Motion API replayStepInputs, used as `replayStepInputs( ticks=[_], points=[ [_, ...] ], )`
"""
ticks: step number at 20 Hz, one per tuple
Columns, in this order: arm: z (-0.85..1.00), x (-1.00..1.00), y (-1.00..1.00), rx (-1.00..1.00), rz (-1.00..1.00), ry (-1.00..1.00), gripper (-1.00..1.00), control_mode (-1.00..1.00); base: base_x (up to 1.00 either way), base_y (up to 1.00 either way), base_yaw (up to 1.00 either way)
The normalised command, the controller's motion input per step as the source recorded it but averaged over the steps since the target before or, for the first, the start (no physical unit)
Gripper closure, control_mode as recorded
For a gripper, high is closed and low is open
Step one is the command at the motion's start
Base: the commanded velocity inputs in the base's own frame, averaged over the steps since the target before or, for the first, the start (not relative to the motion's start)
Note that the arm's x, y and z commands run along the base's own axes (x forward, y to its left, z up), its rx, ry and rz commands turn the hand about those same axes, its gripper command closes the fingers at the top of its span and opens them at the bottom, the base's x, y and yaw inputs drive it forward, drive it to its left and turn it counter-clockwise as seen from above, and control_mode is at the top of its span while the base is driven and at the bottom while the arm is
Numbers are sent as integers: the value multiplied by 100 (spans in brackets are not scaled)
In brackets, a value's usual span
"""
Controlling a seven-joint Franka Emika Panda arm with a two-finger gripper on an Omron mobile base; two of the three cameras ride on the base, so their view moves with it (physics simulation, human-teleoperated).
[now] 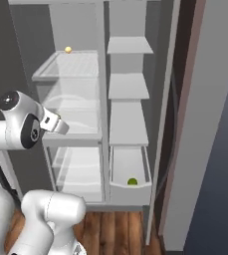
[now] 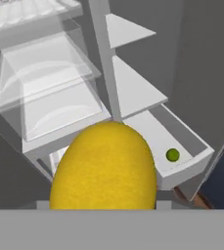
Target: Take the lime and lemon from the fridge shelf and place them in the freezer drawer to begin freezing them.
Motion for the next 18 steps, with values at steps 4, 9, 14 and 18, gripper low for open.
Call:
replayStepInputs(
  ticks=[4,9,14,18],
  points=[
    [0,0,0,0,0,0,100,100,-27,0,-36],
    [0,0,0,0,0,0,100,100,0,-3,-35],
    [0,0,0,0,0,0,100,100,14,0,-25],
    [0,0,0,0,0,0,100,100,24,0,-10]
  ],
)
